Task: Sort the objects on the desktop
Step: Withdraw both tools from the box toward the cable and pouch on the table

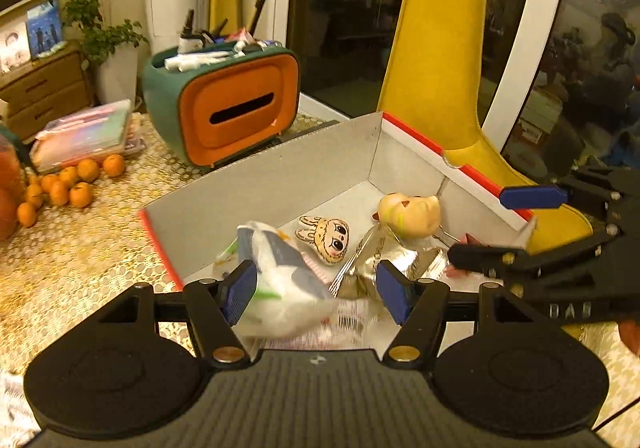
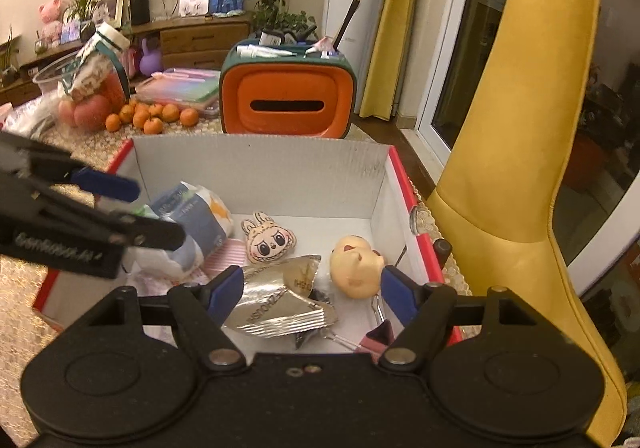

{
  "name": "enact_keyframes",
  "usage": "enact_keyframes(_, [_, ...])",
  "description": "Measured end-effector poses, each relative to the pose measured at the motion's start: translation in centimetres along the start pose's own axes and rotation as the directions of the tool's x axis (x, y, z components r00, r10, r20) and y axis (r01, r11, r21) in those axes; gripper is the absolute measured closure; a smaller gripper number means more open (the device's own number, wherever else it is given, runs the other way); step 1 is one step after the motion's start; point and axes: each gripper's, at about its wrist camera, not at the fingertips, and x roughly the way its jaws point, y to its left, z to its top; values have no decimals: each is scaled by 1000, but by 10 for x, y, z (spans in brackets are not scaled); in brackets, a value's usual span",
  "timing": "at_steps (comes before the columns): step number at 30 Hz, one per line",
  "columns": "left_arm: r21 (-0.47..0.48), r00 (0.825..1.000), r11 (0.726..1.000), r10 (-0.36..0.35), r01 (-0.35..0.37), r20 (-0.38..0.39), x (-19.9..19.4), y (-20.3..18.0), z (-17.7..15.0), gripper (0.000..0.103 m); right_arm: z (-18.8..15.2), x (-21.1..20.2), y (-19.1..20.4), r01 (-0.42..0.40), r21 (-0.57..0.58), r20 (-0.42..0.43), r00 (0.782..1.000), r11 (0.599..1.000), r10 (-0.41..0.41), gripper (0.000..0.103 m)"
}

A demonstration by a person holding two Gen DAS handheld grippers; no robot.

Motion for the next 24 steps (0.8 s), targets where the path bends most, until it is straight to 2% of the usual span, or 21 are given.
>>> enact_keyframes(11, [-14,994,1000,14,-13,106,-77,-2,-33,38,-3,-42,29,-11,22,70,997,1000,10,25])
enact_keyframes(24, [-51,984,998,38,-30,176,-152,18,-79,38,-12,-86,87,-90,-3,129,988,996,89,25])
